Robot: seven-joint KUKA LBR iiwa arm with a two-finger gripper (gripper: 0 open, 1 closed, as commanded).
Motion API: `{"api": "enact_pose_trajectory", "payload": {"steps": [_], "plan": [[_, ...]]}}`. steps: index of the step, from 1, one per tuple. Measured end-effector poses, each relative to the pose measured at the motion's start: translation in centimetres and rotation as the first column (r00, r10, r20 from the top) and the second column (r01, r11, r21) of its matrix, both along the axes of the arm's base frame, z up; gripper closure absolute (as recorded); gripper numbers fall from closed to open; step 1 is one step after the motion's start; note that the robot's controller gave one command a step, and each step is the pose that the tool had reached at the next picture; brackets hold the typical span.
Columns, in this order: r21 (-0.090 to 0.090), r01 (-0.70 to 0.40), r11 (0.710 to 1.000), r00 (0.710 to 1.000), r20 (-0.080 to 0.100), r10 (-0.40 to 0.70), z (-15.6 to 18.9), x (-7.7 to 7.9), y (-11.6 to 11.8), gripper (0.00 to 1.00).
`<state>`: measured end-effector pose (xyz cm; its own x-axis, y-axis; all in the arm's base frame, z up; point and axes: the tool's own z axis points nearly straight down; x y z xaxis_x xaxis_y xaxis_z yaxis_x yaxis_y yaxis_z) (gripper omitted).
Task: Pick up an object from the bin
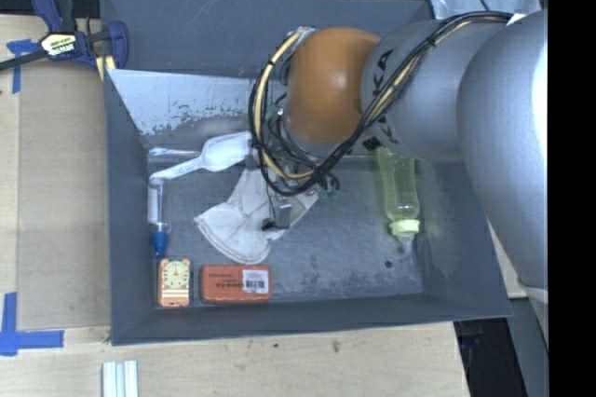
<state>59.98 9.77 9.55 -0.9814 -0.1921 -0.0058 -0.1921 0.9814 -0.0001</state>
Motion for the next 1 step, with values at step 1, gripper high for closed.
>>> {"api": "enact_pose_trajectory", "payload": {"steps": [1], "plan": [[-0.001,-0.185,0.983,0.983,0.005,0.185,-1.19,2.2,0.83,1.0]]}}
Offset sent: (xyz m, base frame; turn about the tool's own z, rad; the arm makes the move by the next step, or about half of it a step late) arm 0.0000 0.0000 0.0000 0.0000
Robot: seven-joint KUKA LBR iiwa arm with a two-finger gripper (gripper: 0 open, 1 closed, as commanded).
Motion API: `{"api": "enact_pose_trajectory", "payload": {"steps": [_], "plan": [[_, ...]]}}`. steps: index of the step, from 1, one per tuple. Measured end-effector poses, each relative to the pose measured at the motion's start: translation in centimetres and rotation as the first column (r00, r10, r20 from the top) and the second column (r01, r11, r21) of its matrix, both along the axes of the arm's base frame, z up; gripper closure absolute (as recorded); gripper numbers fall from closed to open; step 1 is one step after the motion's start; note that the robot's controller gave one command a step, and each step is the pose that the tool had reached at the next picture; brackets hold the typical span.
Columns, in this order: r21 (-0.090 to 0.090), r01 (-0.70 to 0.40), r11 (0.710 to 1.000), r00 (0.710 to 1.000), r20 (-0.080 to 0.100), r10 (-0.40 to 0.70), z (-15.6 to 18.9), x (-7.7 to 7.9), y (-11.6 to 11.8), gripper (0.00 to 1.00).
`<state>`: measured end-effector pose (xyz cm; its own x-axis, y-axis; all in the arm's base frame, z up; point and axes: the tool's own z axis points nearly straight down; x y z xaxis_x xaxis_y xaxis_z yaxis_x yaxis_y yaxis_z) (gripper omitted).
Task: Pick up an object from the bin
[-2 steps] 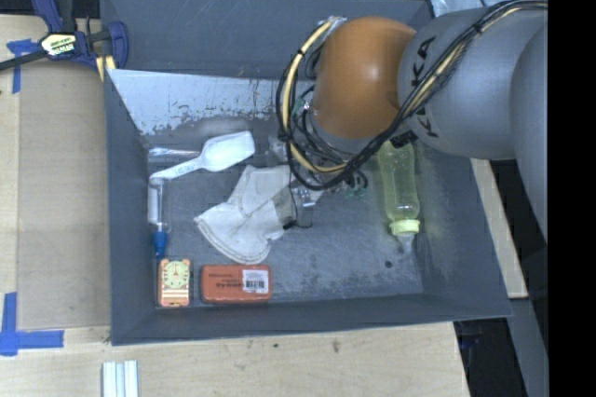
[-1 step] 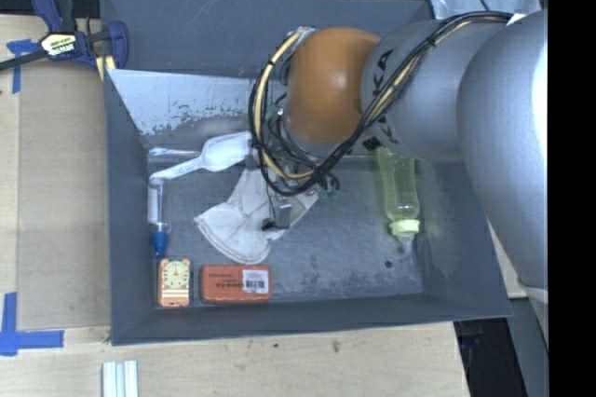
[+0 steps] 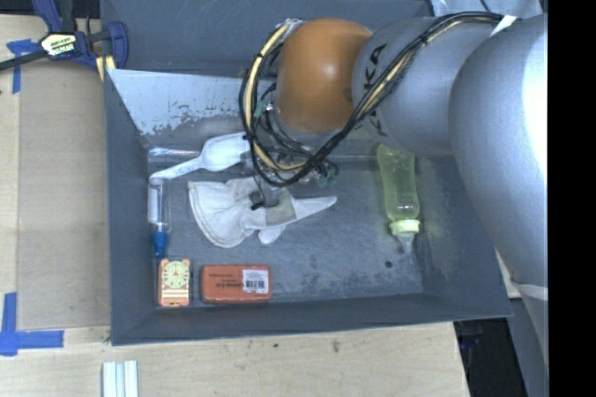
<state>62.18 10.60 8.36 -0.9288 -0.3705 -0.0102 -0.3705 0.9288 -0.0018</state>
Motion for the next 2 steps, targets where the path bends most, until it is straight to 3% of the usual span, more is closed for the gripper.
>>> {"api": "enact_pose_trajectory", "payload": {"steps": [1,2], "plan": [[0.0,0.001,1.0,1.0,0.0,-0.001,0.0,0.0,0.0,1.0],[-0.001,-0.048,0.999,0.999,0.001,0.048,20.0,-3.0,0.1,1.0]]}}
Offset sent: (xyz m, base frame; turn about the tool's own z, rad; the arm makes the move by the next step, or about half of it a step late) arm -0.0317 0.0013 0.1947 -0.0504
